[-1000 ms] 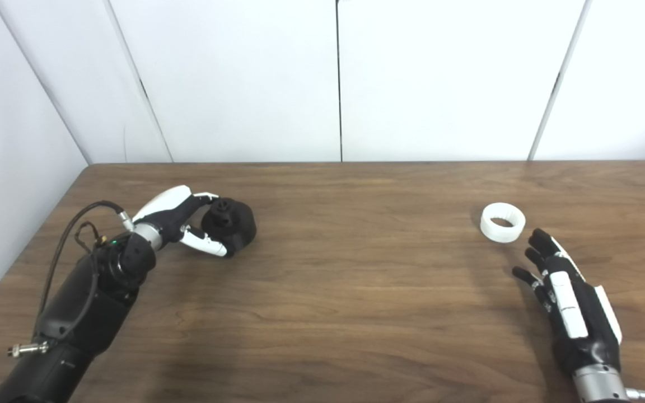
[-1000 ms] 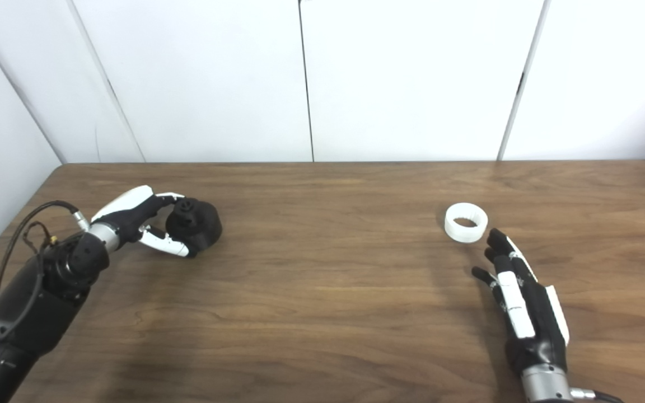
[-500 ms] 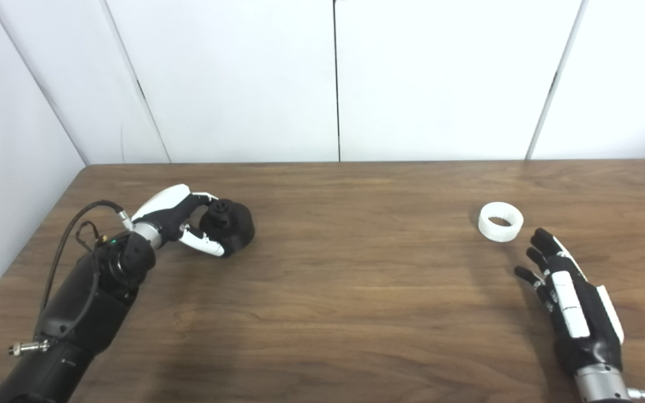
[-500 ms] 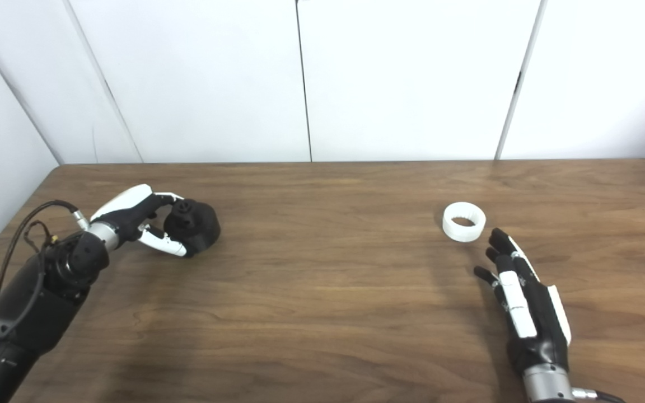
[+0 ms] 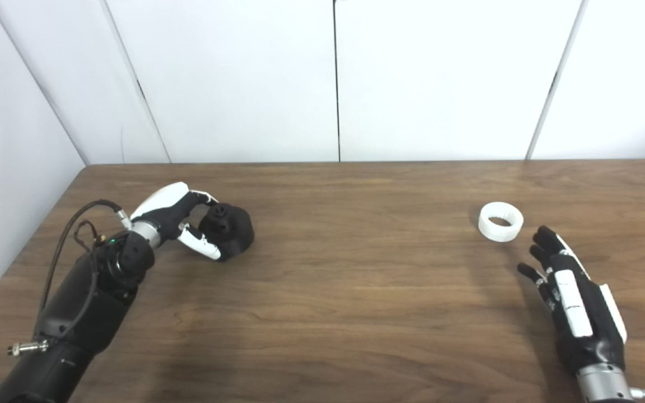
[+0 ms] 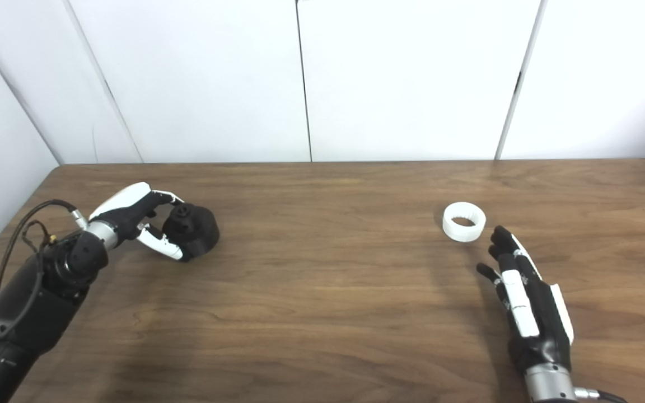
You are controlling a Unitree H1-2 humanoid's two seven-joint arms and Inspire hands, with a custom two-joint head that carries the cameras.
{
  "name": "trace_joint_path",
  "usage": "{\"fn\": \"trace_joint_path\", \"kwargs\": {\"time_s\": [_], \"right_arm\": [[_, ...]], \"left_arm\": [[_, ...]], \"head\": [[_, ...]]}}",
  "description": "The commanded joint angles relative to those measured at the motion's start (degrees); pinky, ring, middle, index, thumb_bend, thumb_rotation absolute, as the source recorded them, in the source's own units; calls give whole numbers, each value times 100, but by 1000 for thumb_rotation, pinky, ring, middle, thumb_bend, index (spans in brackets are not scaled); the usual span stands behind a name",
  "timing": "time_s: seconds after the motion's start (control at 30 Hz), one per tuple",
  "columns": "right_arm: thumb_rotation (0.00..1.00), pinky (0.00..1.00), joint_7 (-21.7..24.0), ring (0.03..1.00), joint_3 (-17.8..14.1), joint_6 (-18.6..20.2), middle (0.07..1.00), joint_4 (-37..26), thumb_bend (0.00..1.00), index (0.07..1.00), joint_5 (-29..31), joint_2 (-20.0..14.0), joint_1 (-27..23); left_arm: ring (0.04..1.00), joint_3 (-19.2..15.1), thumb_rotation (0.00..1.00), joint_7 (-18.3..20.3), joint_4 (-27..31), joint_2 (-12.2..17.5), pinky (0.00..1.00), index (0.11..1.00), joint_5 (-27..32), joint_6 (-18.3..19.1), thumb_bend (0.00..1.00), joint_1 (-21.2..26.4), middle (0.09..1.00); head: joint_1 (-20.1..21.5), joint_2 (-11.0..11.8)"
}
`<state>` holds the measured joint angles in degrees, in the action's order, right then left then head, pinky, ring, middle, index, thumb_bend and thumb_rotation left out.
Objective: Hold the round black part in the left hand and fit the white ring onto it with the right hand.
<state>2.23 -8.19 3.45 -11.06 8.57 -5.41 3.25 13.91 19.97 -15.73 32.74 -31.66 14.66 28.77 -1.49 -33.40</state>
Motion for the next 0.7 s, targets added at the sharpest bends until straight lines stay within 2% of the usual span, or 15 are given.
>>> {"fn": "trace_joint_path", "kwargs": {"time_s": [0.0,0.67], "right_arm": [[783,832,17,939,-12,-180,925,-176,648,897,45,-3,65],[800,835,17,942,-13,-173,925,-108,656,902,10,-22,56]], "left_arm": [[931,-96,189,-182,112,118,820,701,-46,-121,870,247,890],[935,-88,188,-188,364,104,821,703,-41,-138,863,117,883]], "head": [[-7,-8],[-2,-48]]}}
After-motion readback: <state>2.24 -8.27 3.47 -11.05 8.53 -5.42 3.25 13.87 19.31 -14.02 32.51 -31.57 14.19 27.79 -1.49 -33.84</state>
